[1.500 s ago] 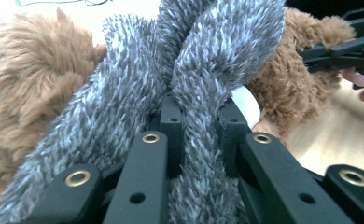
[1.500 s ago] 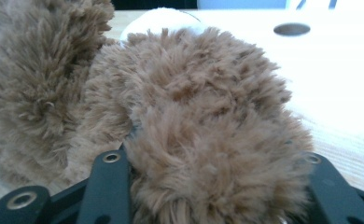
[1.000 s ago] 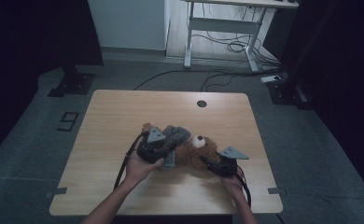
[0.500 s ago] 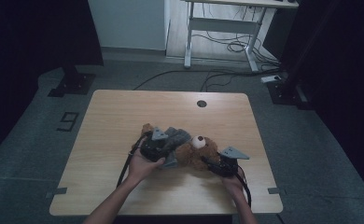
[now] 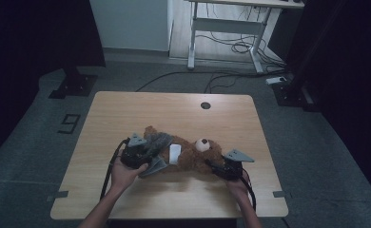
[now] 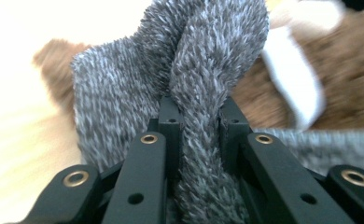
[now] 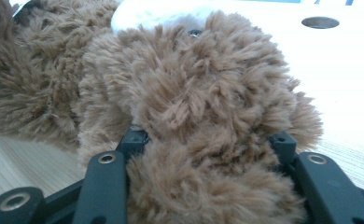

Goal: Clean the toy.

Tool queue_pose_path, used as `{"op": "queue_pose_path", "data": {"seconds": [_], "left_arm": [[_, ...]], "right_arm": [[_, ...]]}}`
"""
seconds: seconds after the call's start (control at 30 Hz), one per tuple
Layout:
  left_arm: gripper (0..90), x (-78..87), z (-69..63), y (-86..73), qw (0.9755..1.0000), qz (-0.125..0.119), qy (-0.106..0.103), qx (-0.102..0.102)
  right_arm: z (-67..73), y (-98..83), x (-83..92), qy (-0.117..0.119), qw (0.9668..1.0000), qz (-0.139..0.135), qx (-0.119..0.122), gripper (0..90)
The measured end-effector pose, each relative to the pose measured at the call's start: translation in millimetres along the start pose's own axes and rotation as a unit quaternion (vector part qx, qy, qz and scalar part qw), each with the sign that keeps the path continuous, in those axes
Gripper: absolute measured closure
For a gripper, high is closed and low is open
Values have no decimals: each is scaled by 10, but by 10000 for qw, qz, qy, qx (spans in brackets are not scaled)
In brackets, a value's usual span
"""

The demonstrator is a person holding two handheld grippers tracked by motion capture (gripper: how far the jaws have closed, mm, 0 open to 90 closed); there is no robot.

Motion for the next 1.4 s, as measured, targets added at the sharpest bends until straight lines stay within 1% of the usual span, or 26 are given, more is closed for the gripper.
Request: {"op": "queue_pose_path", "data": {"seconds": [0.03,0.07,0.1,0.13,0.17,0.23,0.27,0.3,0.37,0.43,0.5,0.6,0.73,0.8,0.9,0.93,1.0,1.1,1.13,1.2,1.23,1.3,1.37,1.4], "left_arm": [[755,34,-89,64,9999,-81,-94,-100],[755,48,-154,102,9997,-112,-146,-168],[755,56,-272,160,9992,-155,-231,-304],[755,52,-345,192,9987,-168,-289,-379],[755,25,-466,238,9979,-168,-356,-510],[754,-72,-647,286,9967,-89,-372,-715],[754,-142,-718,292,9963,-24,-386,-772],[754,-221,-770,286,9959,69,-415,-803],[753,-361,-811,239,9958,196,-435,-785],[754,-395,-776,200,9963,144,-498,-681],[756,-366,-701,178,9968,109,-617,-498],[758,-304,-600,141,9971,58,-649,-393],[760,-204,-474,99,9980,-19,-539,-317],[759,-161,-383,93,9985,-24,-471,-260],[759,-101,-209,76,9995,-20,-272,-129],[759,-94,-134,54,9997,25,-225,-54],[758,-98,-37,14,9996,123,-235,54],[758,-127,116,-53,9994,261,-73,205],[758,-168,193,-85,9988,366,-119,302],[757,-233,293,-128,9965,494,-422,533],[757,-267,349,-147,9954,550,-463,636],[757,-318,392,-174,9954,659,-330,615],[756,-375,427,-225,9942,764,-316,686],[756,-390,435,-245,9942,813,-266,656]], "right_arm": [[-5,0,2,8,10000,4,-15,491],[-7,1,0,11,10000,-6,-26,491],[-6,2,0,9,10000,-5,-28,491],[-5,4,-2,6,10000,-4,-31,491],[-6,6,-3,6,10000,-4,-29,491],[-6,8,-3,9,10000,-3,-37,491],[-5,7,-3,4,10000,0,-31,491],[-4,8,-1,-1,10000,13,-26,491],[-4,8,1,1,10000,21,-23,490],[-9,4,1,9,10000,23,-37,488],[-13,4,2,36,10000,15,-28,487],[-11,9,0,53,10000,11,0,485],[-13,6,5,65,10000,11,-7,483],[-20,6,6,74,10000,15,-24,483],[-27,4,5,84,9999,-3,-56,483],[-28,3,5,89,9999,-4,-56,483],[-29,3,5,96,9999,-2,-46,483],[-29,3,5,100,9999,-1,-43,483],[-28,3,7,98,9999,11,-36,483],[-26,0,6,98,9999,9,-29,483],[-26,0,6,98,9999,11,-27,483],[-26,-1,6,98,9999,7,-33,483],[-27,-4,7,102,9999,2,-37,483],[-28,-7,7,110,9999,-8,-44,483]]}}
Point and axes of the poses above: each handheld gripper's, and its own axes: x roughly backward along the jaws, y roughly out of its top, z roughly to its left, the point moved 1 cm from there along -x, roughly forward along the jaws, and after that the axes turned 12 degrees about y, right-handed, at the moved point
